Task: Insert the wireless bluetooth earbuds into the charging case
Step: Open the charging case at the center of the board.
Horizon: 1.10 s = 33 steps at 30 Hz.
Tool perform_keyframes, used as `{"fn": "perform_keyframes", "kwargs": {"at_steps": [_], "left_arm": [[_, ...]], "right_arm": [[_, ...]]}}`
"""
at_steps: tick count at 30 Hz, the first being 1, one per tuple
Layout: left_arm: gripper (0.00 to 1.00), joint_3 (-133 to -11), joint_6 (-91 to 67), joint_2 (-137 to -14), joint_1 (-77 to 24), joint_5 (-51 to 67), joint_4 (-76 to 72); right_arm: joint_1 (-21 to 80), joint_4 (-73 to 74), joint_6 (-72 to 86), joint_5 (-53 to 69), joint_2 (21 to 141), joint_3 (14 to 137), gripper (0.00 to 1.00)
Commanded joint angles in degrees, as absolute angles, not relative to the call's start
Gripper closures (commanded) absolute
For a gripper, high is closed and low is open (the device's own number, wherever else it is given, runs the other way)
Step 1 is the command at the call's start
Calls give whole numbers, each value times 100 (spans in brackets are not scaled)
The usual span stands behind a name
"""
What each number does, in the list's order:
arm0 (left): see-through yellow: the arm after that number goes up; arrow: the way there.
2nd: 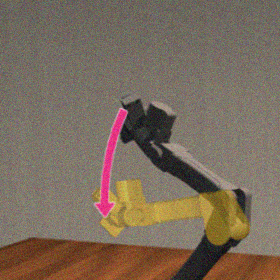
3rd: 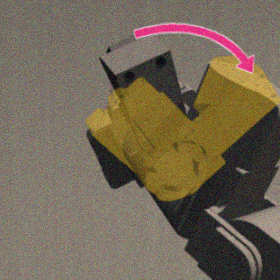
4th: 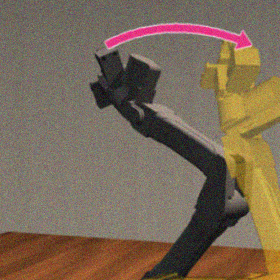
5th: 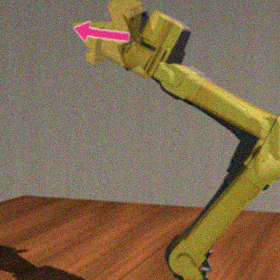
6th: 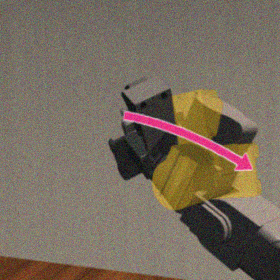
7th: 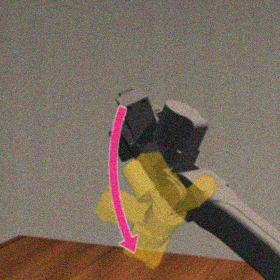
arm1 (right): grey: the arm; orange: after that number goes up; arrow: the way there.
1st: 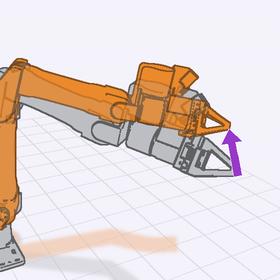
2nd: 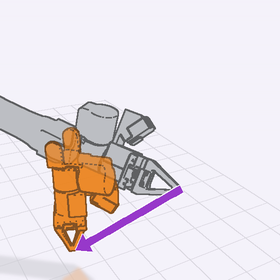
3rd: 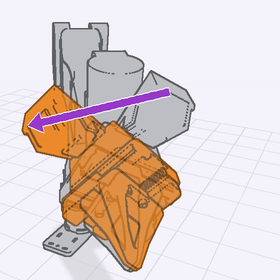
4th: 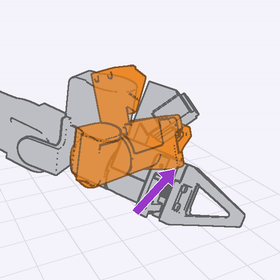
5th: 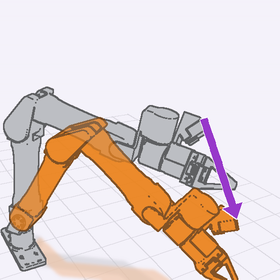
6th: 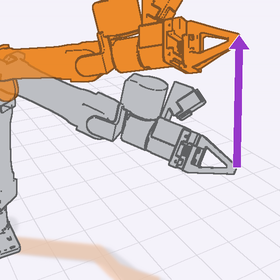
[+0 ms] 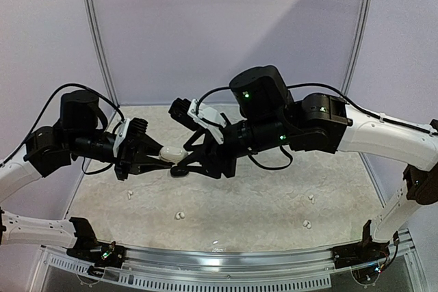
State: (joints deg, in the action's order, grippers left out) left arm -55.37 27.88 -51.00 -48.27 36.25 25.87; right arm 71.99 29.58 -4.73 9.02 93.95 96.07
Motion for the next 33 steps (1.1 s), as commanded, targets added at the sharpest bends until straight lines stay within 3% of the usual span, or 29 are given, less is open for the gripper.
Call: {"fn": "perform_keyframes", "kwargs": {"at_steps": [1, 23, 33], "left_arm": [[100, -5370, 3036, -5033, -5010, 3806, 3120], [100, -5269, 2973, -4931, -5019, 3786, 3114], [100, -4703, 640, -4859, -4972, 3828, 1831]], "right_arm": [[7067, 2692, -339, 716, 9376, 9886, 53], [6954, 2697, -121, 630, 9451, 9877, 52], [6955, 2700, -27, 852, 9533, 9994, 49]]}}
